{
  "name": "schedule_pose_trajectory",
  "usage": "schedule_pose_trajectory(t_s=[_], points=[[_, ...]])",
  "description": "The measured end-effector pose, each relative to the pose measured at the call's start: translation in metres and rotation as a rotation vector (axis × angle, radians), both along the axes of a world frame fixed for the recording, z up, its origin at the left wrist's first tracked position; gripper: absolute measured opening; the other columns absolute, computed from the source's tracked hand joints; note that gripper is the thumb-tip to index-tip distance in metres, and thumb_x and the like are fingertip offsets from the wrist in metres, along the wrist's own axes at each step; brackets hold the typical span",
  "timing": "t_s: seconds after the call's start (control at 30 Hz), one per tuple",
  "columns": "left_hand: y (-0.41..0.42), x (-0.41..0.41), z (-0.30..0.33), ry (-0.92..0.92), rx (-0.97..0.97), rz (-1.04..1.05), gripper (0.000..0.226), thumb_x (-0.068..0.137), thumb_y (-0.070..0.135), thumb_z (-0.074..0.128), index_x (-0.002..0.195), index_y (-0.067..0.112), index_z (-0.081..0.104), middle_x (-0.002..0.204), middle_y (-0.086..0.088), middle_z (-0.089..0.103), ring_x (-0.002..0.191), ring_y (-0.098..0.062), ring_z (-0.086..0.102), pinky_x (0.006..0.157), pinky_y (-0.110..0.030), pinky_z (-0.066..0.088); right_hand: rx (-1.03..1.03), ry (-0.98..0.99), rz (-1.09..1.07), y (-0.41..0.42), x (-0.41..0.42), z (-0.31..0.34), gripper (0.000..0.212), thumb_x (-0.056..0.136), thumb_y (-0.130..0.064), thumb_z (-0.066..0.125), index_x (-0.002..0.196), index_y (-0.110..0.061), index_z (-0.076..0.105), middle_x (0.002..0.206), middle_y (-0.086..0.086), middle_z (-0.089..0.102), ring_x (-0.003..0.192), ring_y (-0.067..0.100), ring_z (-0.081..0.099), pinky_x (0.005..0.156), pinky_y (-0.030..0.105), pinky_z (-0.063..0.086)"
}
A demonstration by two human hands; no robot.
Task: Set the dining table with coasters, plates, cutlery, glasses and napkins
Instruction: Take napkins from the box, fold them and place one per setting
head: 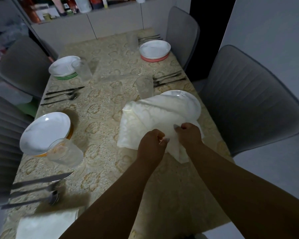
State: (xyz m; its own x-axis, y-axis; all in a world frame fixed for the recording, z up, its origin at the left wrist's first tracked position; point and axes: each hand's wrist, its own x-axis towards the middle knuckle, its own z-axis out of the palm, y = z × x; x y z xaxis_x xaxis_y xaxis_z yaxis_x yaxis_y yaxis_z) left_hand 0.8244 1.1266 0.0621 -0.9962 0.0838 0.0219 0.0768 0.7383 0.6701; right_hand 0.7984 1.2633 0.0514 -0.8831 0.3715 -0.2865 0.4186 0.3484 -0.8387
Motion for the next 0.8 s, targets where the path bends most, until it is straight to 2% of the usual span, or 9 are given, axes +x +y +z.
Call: schedule_pose_trajectory(t_s=[0.1, 0.2, 0.3, 0.37, 0.43, 0.5, 0.6, 0.7, 0.8], points=[[0.014, -0.009, 0.004, -0.030, 0.015, 0.013, 0.039, 0.080, 0.044, 0.072, 0.107, 0.017, 0.062, 0.096, 0.006, 0.062, 0.081, -0.006, 0.058, 0.066, -0.013, 0.042, -0.257, 0.001, 0.050, 0.001, -0.002, 0.013, 0.038, 0.093, -0.030, 0.058, 0.062, -0.010, 0.054, 0.063, 0.005, 0.052, 0.067, 0.020, 0.051, 0.069, 0.030, 0.043], [0.022, -0.016, 0.006, 0.007, 0.003, 0.082, 0.031, 0.081, 0.041, 0.071, 0.101, 0.017, 0.064, 0.093, 0.005, 0.066, 0.084, -0.010, 0.063, 0.074, -0.023, 0.049, -0.443, 0.023, 0.058, 0.006, -0.005, 0.017, 0.039, 0.090, -0.031, 0.062, 0.074, 0.005, 0.060, 0.070, 0.013, 0.054, 0.070, 0.023, 0.051, 0.071, 0.034, 0.045], [0.028, -0.019, 0.008, 0.045, 0.001, 0.088, 0.022, 0.086, 0.036, 0.066, 0.095, 0.015, 0.067, 0.089, 0.004, 0.069, 0.084, -0.012, 0.066, 0.075, -0.025, 0.051, -0.456, 0.035, 0.064, 0.014, -0.009, 0.016, 0.037, 0.087, -0.032, 0.066, 0.077, 0.003, 0.062, 0.069, 0.010, 0.056, 0.071, 0.023, 0.054, 0.076, 0.037, 0.050], [0.035, -0.019, 0.011, 0.040, 0.015, 0.091, 0.029, 0.082, 0.042, 0.068, 0.094, 0.016, 0.064, 0.085, 0.009, 0.066, 0.080, -0.008, 0.064, 0.070, -0.022, 0.049, -0.438, 0.045, 0.078, 0.017, -0.010, 0.020, 0.026, 0.087, -0.030, 0.067, 0.077, -0.006, 0.062, 0.069, 0.004, 0.060, 0.072, 0.019, 0.057, 0.080, 0.036, 0.053], [0.040, -0.019, 0.013, 0.039, -0.007, 0.110, 0.031, 0.082, 0.043, 0.068, 0.095, 0.016, 0.063, 0.084, 0.010, 0.063, 0.077, -0.007, 0.060, 0.065, -0.018, 0.043, -0.428, 0.044, 0.099, 0.018, -0.011, 0.023, 0.026, 0.089, -0.030, 0.063, 0.085, -0.005, 0.063, 0.076, 0.006, 0.062, 0.077, 0.021, 0.059, 0.083, 0.037, 0.054], [0.042, -0.020, 0.014, 0.055, -0.040, 0.129, 0.021, 0.089, 0.033, 0.063, 0.096, 0.013, 0.065, 0.087, 0.003, 0.067, 0.080, -0.012, 0.063, 0.065, -0.019, 0.040, -0.436, 0.045, 0.099, 0.019, -0.012, 0.026, 0.029, 0.094, -0.031, 0.057, 0.093, -0.003, 0.063, 0.084, 0.011, 0.062, 0.084, 0.025, 0.058, 0.086, 0.040, 0.053], [0.040, -0.021, 0.014, 0.038, -0.024, 0.141, 0.015, 0.092, 0.026, 0.060, 0.091, 0.012, 0.066, 0.087, -0.001, 0.069, 0.083, -0.017, 0.065, 0.070, -0.023, 0.044, -0.425, 0.056, 0.078, 0.021, -0.014, 0.030, 0.023, 0.098, -0.033, 0.049, 0.093, -0.014, 0.061, 0.093, 0.006, 0.061, 0.094, 0.024, 0.059, 0.090, 0.043, 0.053], [0.041, -0.021, 0.017, -0.018, -0.015, 0.181, 0.022, 0.086, 0.039, 0.065, 0.089, 0.017, 0.063, 0.083, 0.006, 0.064, 0.078, -0.011, 0.061, 0.065, -0.023, 0.045, -0.467, 0.023, 0.084, 0.020, -0.014, 0.033, 0.032, 0.101, -0.036, 0.039, 0.097, -0.016, 0.063, 0.098, 0.007, 0.064, 0.092, 0.023, 0.062, 0.085, 0.036, 0.054], [0.041, -0.021, 0.017, -0.021, -0.051, 0.221, 0.021, 0.089, 0.036, 0.061, 0.093, 0.016, 0.063, 0.085, 0.005, 0.065, 0.078, -0.012, 0.061, 0.062, -0.022, 0.040, -0.564, -0.010, 0.106, 0.015, -0.012, 0.035, 0.049, 0.102, -0.040, 0.032, 0.091, -0.009, 0.069, 0.088, 0.011, 0.071, 0.080, 0.021, 0.068, 0.074, 0.029, 0.057]])
